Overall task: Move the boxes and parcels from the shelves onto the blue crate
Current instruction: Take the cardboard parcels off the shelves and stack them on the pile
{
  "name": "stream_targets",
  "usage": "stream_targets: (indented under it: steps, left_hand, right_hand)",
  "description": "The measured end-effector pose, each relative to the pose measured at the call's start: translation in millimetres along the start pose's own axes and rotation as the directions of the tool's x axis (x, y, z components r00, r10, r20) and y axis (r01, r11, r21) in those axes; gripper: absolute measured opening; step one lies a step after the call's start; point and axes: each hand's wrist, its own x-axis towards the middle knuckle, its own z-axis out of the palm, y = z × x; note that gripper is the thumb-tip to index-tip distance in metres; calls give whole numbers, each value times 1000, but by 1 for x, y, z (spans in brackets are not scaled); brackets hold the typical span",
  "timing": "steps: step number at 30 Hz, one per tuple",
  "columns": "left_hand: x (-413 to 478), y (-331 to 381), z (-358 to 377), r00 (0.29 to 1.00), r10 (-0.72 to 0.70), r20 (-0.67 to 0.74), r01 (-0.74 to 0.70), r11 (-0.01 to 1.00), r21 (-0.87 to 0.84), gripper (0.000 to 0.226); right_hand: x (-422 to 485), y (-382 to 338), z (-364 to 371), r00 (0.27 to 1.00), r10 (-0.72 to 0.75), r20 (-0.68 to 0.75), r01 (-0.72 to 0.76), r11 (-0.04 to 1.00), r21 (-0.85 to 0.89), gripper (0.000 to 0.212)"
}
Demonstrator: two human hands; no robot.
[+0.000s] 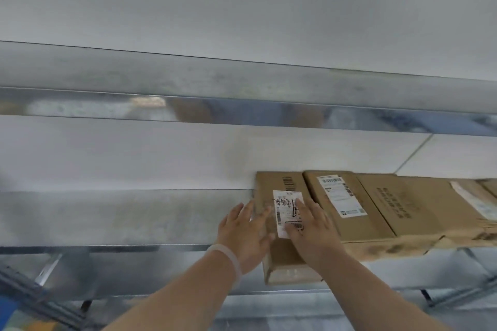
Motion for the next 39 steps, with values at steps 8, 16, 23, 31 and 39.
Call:
stream_targets:
  steps: [8,16,23,31,39]
  left_hand:
    - [46,16,37,985,-138,102,159,958,-239,63]
    - [31,-13,40,976,-213,48,214,895,-391,58]
    - [22,-21,36,960,-267,85,255,707,-660,57]
    - [-29,-52,24,902,-424,-77,206,581,-788,60]
    - [-147,-104,-26,657,-702,-276,249,547,-799,64]
  right_hand:
    - [29,5,3,997,-67,24,67,998,1,64]
    - [36,-13,7,994,-102,32,98,989,115,71]
    - [46,-16,18,979,6,205,-100,885,454,86]
    - [36,-76,33,956,-229,183,97,835,541,86]
    - [-20,-204,45,820,-548,164,346,704,620,81]
